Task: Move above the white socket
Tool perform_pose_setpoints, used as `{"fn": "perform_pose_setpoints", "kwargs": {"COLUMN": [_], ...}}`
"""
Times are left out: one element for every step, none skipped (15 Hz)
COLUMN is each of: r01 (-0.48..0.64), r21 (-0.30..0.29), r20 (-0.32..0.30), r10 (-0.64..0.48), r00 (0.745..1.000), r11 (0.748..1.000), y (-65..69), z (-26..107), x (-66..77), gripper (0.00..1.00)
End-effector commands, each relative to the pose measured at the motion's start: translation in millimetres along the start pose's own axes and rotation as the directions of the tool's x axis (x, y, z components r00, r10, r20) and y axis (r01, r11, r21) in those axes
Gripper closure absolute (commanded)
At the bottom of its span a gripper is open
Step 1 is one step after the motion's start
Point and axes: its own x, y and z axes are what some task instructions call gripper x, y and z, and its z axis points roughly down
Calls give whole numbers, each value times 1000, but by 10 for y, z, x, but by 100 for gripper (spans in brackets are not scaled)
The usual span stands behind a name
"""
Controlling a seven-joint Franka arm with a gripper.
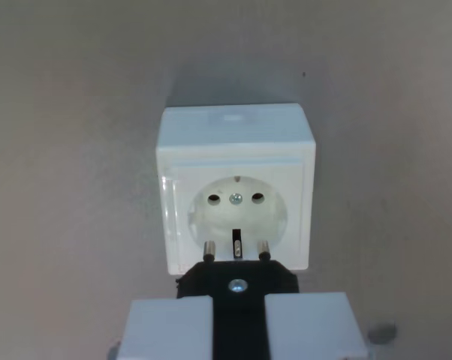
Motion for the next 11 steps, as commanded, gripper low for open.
{"fn": "perform_pose_setpoints", "kwargs": {"r01": [33, 32, 32, 33, 33, 34, 34, 34, 34, 33, 32], "r21": [-29, -29, -29, -29, -29, -30, -30, -30, -30, -30, -30], "r20": [-118, -120, -119, -120, -122, -122, -121, -121, -121, -120, -120], "r10": [-36, -36, -35, -36, -37, -37, -37, -38, -37, -36, -36], "r00": [992, 992, 992, 992, 992, 992, 992, 992, 992, 992, 992], "r11": [999, 999, 999, 999, 999, 999, 999, 999, 999, 999, 999], "y": [54, 54, 55, 55, 56, 56, 56, 57, 57, 58, 58], "z": [90, 106, 122, 135, 148, 158, 168, 176, 184, 190, 196], "x": [-68, -77, -86, -95, -103, -111, -117, -123, -127, -131, -134], "gripper": [100, 100, 100, 100, 100, 100, 100, 100, 100, 100, 100]}}
